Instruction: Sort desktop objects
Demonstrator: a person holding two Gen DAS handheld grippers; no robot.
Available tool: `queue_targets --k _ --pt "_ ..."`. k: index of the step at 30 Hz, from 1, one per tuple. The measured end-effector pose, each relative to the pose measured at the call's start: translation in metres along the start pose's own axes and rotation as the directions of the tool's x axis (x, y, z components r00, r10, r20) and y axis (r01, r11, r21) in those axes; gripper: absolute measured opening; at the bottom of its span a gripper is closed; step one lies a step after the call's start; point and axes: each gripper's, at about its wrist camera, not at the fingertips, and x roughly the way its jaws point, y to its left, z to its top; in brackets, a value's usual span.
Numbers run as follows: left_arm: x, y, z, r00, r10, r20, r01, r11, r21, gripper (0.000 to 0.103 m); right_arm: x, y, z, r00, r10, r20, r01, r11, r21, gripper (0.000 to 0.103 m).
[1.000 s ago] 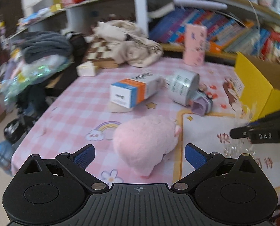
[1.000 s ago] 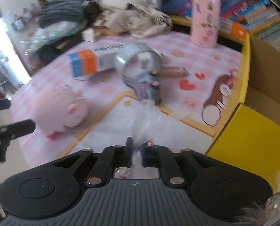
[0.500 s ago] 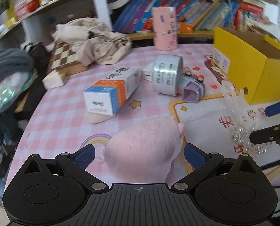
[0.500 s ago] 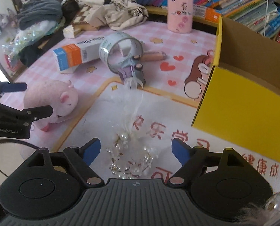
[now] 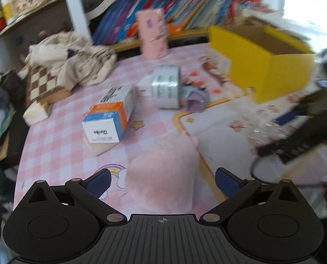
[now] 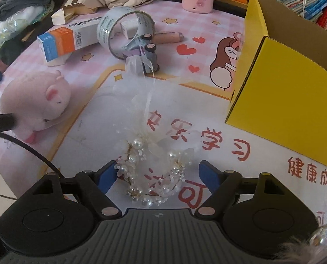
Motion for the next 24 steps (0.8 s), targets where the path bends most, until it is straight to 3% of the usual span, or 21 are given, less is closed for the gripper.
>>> queue_targets --k 6,14,16,19,24 --pt "0.012 0.022 0.005 1.000 -0.006 0.025 0.009 0.993 -0.117 0.102 0.001 0.007 -0.002 0.999 -0.032 0.008 0.032 0.999 -0.006 0.079" --pt "0.078 0.003 0.003 0.994 0.015 -0.104 -0.021 0.998 -0.053 0.095 -0.001 0.007 -0.006 0.999 -0.014 0.041 0.015 0.999 -0.038 0.076" --pt "0.083 0.003 0.000 0.994 0.004 -0.113 -0.011 0.998 -0.062 0.086 -0.002 0.009 -0.007 0.999 0.000 0.049 0.003 0.998 -0.057 0.060" --pt "0.083 0.004 -0.002 0.995 -0.015 -0.099 0.006 0.996 -0.088 0.077 -0.006 0.016 -0.009 0.998 -0.004 0.062 0.008 0.998 -0.065 0.047" --pt "0.068 0.002 -0.003 0.997 -0.049 -0.059 0.043 0.994 -0.104 0.071 -0.012 0.021 -0.013 0.995 -0.049 0.085 0.051 0.999 -0.018 0.039"
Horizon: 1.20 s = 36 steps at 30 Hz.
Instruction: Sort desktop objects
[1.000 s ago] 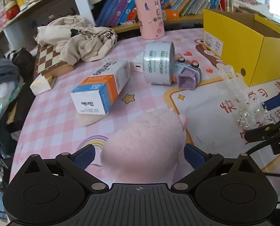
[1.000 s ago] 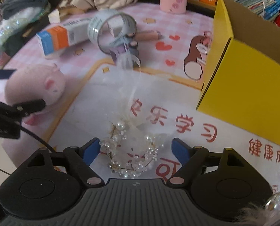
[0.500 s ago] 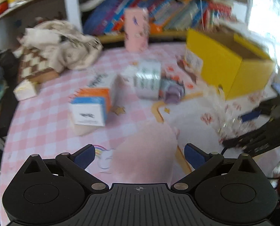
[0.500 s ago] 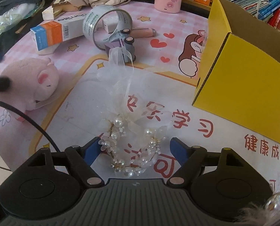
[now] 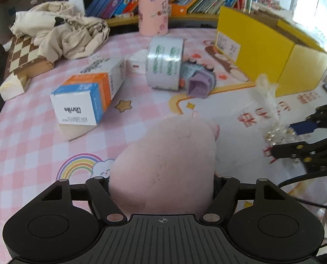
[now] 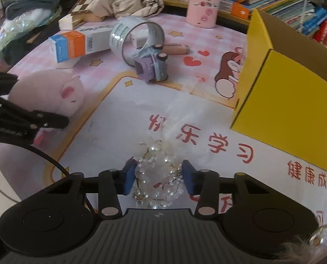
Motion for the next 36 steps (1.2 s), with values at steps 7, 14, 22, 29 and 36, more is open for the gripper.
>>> queue_targets --k 7,14,22,29,36 --pt "-0.030 0.001 0.008 0.996 -0.022 0.082 0.024 0.999 -0.027 0.071 -0.022 -0.001 0.003 0.999 -0.015 0.050 0.011 0.997 0.073 0.039" --pt "-0.048 -0.001 0.012 0.990 -0.048 0.130 0.052 0.998 -0.025 0.072 -0.043 0.010 0.007 0.996 0.000 0.087 -0.008 0.996 0.089 0.041" --pt "-0.054 -0.001 0.014 0.985 -0.077 0.156 0.078 0.997 -0.002 0.072 -0.059 0.015 0.008 0.995 0.001 0.097 -0.013 0.992 0.127 0.041" --pt "-0.069 -0.009 0.012 0.977 -0.129 0.170 0.121 0.991 0.056 0.072 -0.074 0.019 -0.003 0.994 -0.041 0.105 0.021 0.983 0.184 0.042" --pt "-0.068 -0.019 0.011 0.971 -0.176 0.164 0.160 0.981 0.106 0.072 -0.084 0.017 -0.015 0.991 -0.085 0.099 0.061 0.972 0.226 0.042"
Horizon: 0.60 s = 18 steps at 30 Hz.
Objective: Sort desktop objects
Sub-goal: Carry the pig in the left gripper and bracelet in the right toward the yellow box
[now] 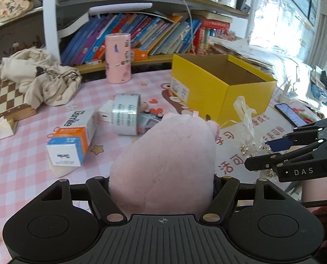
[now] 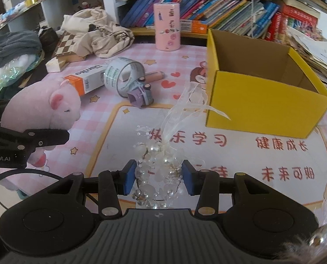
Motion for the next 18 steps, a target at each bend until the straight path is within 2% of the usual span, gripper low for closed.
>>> queue_targets --k 9,18 --pt "0.010 -0.024 0.005 0.999 -0.050 -0.009 0.050 0.998 0.039 0.072 -0.010 -0.022 -0.015 0.999 -0.043 -0.012 0.043 0.998 0.056 0.042" --pt "0.031 -0.067 0.021 0.997 -0.078 -0.029 0.079 0.994 0.071 0.072 -0.020 -0.071 -0.026 0.998 -0.060 -0.026 0.063 0.993 0.101 0.042"
